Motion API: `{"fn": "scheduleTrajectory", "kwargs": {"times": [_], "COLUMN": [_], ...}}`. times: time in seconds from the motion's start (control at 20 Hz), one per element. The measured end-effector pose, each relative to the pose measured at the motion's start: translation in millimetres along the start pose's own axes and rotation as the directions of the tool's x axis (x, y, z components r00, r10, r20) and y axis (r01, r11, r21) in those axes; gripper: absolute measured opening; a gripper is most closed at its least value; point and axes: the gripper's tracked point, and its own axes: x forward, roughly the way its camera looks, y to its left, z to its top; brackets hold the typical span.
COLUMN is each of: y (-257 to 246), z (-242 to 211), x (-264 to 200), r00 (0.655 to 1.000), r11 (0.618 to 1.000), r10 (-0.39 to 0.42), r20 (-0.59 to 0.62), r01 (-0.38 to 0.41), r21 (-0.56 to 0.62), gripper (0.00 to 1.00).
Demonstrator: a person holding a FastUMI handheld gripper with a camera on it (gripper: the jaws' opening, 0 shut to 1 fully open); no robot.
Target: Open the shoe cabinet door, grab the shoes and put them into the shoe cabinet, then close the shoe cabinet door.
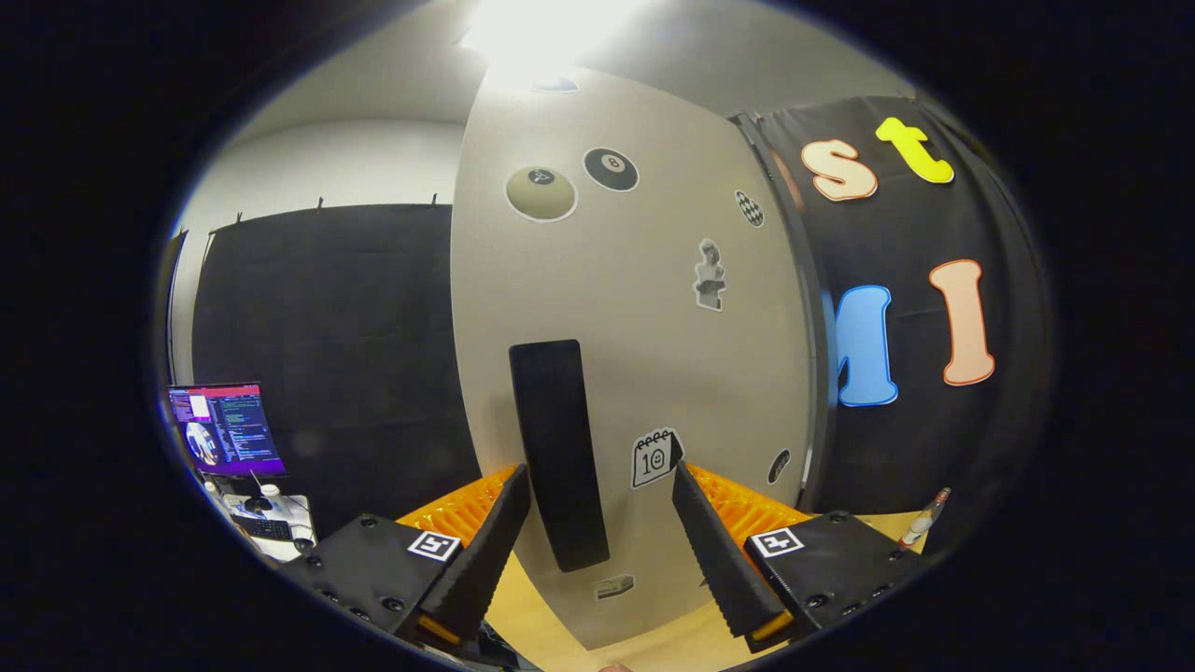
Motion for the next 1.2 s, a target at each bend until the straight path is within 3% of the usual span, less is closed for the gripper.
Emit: {"fn": "scheduleTrajectory", "kwargs": {"times": [0.4,0.6,0.95,1.2], "y": [17,26,34,25], "z": [-1,2,2,2], "x": [49,84,153,177], "r00": [1.0,0.999,0.991,0.97], "r11": [1.0,0.999,0.986,0.964], "r10": [-0.015,-0.039,-0.13,-0.239], "r20": [0.006,0.024,0.045,0.052], "r01": [0.015,0.04,0.134,0.243], "r21": [0.026,-0.025,-0.102,-0.106], "gripper": [0.97,0.97,0.99,1.0]}}
